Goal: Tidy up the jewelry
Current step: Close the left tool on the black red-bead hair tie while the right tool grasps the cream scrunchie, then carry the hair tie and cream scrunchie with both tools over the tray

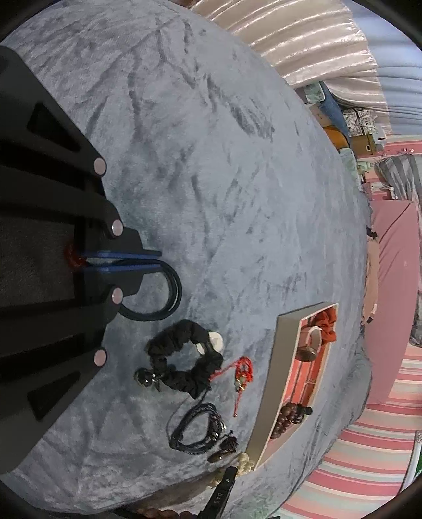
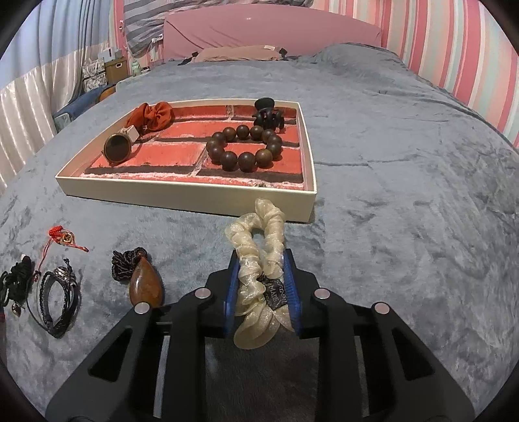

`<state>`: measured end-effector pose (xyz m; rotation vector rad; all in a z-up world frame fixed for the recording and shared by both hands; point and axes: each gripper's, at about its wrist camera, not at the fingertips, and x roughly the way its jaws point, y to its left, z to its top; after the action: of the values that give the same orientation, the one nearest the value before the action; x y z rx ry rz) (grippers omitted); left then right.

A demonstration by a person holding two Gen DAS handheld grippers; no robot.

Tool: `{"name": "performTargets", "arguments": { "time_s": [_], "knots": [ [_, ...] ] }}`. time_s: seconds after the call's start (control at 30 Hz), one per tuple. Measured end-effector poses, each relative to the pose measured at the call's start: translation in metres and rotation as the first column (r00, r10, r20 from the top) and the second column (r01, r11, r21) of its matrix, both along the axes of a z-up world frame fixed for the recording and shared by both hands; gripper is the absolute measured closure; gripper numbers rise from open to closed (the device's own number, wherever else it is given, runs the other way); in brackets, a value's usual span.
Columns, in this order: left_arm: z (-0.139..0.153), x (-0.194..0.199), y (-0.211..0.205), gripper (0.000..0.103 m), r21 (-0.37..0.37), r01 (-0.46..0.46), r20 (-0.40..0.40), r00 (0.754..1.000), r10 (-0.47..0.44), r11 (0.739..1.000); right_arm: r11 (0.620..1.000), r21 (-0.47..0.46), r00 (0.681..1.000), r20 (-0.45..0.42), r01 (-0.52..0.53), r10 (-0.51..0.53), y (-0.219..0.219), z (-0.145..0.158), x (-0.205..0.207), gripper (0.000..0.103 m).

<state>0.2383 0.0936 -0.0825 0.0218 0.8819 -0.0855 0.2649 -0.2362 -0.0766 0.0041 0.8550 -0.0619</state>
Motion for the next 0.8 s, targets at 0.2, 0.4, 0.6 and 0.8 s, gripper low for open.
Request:
{"name": "performTargets", "arguments": {
  "time_s": [0.2,0.4,0.6,0.8],
  "knots": [
    [0.010,-0.002,-0.002,0.100,-0.013,0.003,0.022,1.000,-0.002,1.000,1.000,0.009,1.000,0.015,0.011,-0.011,-0.005,0.006,-0.005,0.077],
    [0.027,0.002,-0.007,0.100,-0.033,0.015,0.055,0.998,-0.013,0.999,1.000,0.007,0.999,0.040,0.010,-0.011,-0.005,0.018,-0.009,0.078],
    [0.050,0.017,-0.016,0.100,-0.047,0.033,0.105,0.994,-0.028,0.998,1.000,-0.005,0.998,0.063,0.005,-0.005,-0.005,0.031,-0.009,0.078],
    [0.071,0.044,-0.029,0.100,-0.060,0.042,0.140,0.990,-0.033,0.997,1.000,-0.011,0.997,0.080,0.009,-0.008,-0.006,0.043,0.002,0.078]
  ]
}}
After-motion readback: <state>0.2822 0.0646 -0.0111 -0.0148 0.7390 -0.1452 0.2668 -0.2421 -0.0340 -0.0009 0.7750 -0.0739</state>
